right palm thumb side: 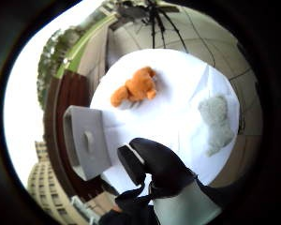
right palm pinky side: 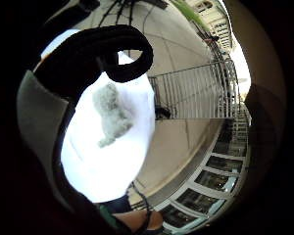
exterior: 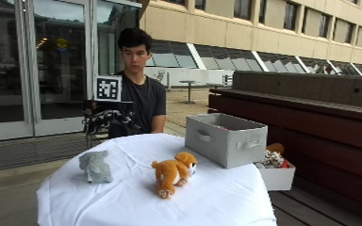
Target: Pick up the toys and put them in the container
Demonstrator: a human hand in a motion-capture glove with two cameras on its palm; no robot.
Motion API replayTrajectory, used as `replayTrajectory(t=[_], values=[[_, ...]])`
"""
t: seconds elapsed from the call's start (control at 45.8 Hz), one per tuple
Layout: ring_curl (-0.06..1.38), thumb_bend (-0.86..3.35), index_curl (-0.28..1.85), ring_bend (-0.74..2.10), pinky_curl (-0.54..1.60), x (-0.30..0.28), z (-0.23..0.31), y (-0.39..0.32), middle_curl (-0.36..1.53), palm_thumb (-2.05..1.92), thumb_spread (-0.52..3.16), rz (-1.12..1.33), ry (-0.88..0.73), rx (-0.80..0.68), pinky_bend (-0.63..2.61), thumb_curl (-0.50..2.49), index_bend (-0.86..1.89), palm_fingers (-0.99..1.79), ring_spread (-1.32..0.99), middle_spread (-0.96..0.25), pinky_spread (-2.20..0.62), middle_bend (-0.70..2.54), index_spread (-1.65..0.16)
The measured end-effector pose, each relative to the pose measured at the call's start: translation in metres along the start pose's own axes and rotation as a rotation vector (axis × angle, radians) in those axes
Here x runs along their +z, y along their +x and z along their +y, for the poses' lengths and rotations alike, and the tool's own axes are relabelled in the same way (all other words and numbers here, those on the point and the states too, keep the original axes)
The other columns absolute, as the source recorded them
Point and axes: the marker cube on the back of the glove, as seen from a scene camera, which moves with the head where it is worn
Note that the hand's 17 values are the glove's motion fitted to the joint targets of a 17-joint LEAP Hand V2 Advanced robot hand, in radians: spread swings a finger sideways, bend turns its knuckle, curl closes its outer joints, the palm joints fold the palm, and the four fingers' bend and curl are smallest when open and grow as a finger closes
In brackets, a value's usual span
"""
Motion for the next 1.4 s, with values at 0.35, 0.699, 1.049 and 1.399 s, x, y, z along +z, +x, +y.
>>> replayTrajectory(t=[0.35, 0.699, 1.049, 1.399], values=[[0.32, -0.04, 0.14, 0.76, 0.35, 0.115, 0.017, 0.037, 0.42, -0.03, 1.0, -0.006, -0.202, 0.224, 1.37, 0.23, 0.05, -0.1, -0.02, -0.04, 0.0, 0.2, -0.32], [0.38, 0.3, 0.11, 1.11, 0.3, 0.156, 0.037, 0.053, 0.52, 0.58, 1.21, -0.024, -0.138, 0.349, 1.22, 0.37, 0.11, 0.3, -0.19, -0.08, -0.12, 0.52, -0.35], [0.38, 0.43, 0.08, 1.13, 0.29, 0.13, 0.036, 0.06, 0.63, 0.94, 0.67, -0.049, -0.129, 0.307, 1.09, 0.62, 0.11, 0.83, -0.4, -0.28, -0.42, 0.9, -0.37], [0.45, 0.37, 0.05, 1.3, 0.34, -0.003, 0.04, 0.034, 0.55, 0.75, 0.73, -0.12, -0.065, 0.177, 1.06, 0.7, 0.13, 0.87, -0.39, -0.34, -0.46, 0.49, -0.38]])
